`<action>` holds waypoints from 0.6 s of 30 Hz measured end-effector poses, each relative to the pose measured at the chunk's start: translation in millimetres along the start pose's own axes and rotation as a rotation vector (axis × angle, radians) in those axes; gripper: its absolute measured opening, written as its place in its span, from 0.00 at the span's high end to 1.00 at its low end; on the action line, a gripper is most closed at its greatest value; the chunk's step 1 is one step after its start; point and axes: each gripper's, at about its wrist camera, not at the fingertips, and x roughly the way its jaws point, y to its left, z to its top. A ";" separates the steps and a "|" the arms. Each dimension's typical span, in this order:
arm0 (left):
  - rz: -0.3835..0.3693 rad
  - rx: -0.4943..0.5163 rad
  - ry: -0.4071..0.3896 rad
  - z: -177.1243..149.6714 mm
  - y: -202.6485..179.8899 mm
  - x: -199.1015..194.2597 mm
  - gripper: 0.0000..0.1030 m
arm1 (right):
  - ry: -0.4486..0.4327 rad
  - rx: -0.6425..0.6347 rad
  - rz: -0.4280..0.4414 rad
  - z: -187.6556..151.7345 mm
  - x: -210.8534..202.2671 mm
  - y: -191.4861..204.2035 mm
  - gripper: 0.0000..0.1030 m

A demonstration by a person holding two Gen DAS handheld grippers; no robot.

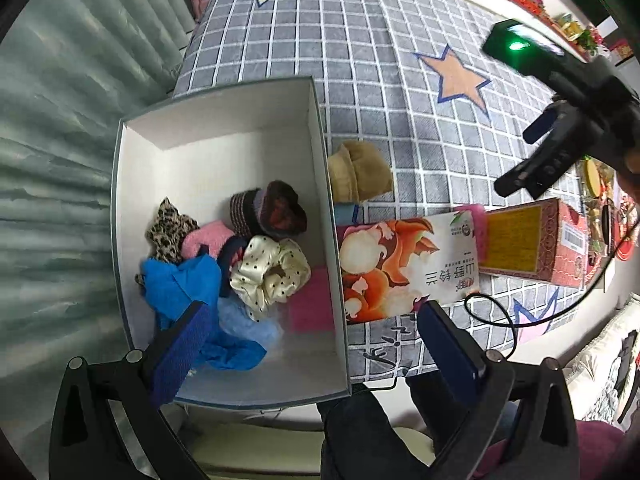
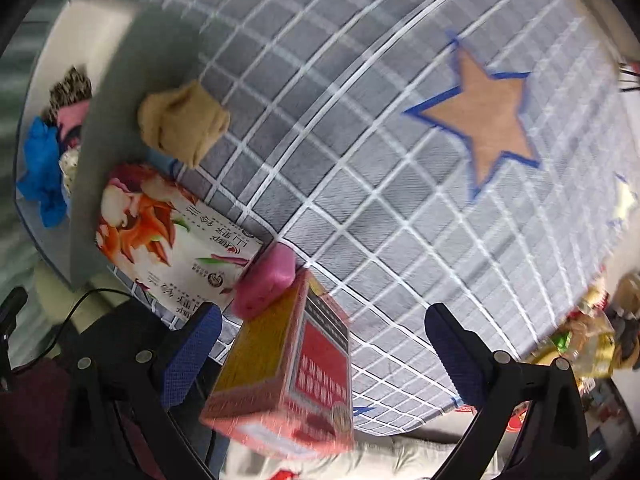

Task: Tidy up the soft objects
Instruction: 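Move both tools back over the table toward the beige knit and pink sponge, then grasp the beige knit item with left tool while right tool grasps pink foam sponge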

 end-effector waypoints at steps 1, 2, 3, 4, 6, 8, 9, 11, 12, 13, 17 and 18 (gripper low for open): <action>0.008 -0.006 0.006 -0.5 -1.5 1.6 0.00 | 0.032 -0.006 0.012 6.6 10.9 -2.1 0.01; 0.014 -0.015 0.013 -1.2 -2.7 3.2 0.00 | 0.052 -0.010 0.018 11.4 18.9 -3.0 0.01; 0.019 -0.026 0.021 -1.9 -3.6 4.9 0.00 | 0.076 -0.017 0.028 16.8 28.2 -4.3 0.01; 0.021 -0.041 0.029 -2.5 -4.1 6.6 0.00 | 0.097 -0.027 0.041 21.5 36.7 -5.0 0.01; 0.021 -0.064 0.042 -3.5 -5.2 8.6 0.00 | 0.133 -0.047 0.064 28.9 54.3 -6.3 0.01; 0.027 -0.076 0.053 -3.4 -7.0 10.9 0.00 | 0.164 -0.059 0.080 33.5 68.9 -7.3 0.01; 0.031 -0.080 0.060 -3.4 -8.3 12.4 0.00 | 0.173 -0.065 0.083 34.8 73.4 -7.4 0.01; 0.037 -0.087 0.074 -2.9 -11.6 16.1 0.00 | 0.203 -0.080 0.100 36.8 87.5 -8.0 0.01; 0.037 -0.089 0.080 -2.5 -13.5 17.4 0.00 | 0.218 -0.087 0.109 37.2 93.6 -7.9 0.01; 0.038 -0.088 0.085 -1.9 -16.0 18.9 0.00 | 0.232 -0.093 0.112 36.7 99.7 -7.8 0.01; 0.044 -0.070 0.098 3.6 -25.1 22.9 0.00 | 0.238 -0.098 0.101 32.1 114.2 -12.7 0.01; 0.046 -0.064 0.100 5.3 -27.0 22.9 0.00 | 0.206 -0.081 0.073 31.2 110.7 -18.9 0.01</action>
